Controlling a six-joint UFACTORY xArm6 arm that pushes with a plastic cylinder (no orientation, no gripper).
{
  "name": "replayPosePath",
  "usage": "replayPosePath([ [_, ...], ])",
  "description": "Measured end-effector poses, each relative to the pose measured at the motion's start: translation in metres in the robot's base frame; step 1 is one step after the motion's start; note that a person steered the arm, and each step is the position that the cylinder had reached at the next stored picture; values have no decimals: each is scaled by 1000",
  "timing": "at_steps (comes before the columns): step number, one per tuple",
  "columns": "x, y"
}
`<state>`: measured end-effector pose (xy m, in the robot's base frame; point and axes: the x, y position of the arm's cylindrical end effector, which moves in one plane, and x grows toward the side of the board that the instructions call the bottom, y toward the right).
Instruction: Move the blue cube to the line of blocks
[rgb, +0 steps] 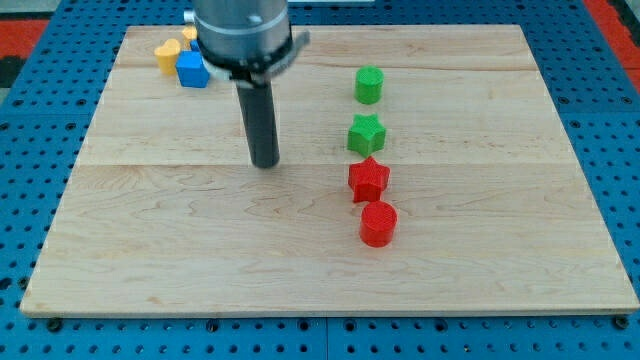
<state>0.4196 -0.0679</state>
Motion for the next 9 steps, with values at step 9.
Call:
replayPosePath([
  [9,-88,-82],
])
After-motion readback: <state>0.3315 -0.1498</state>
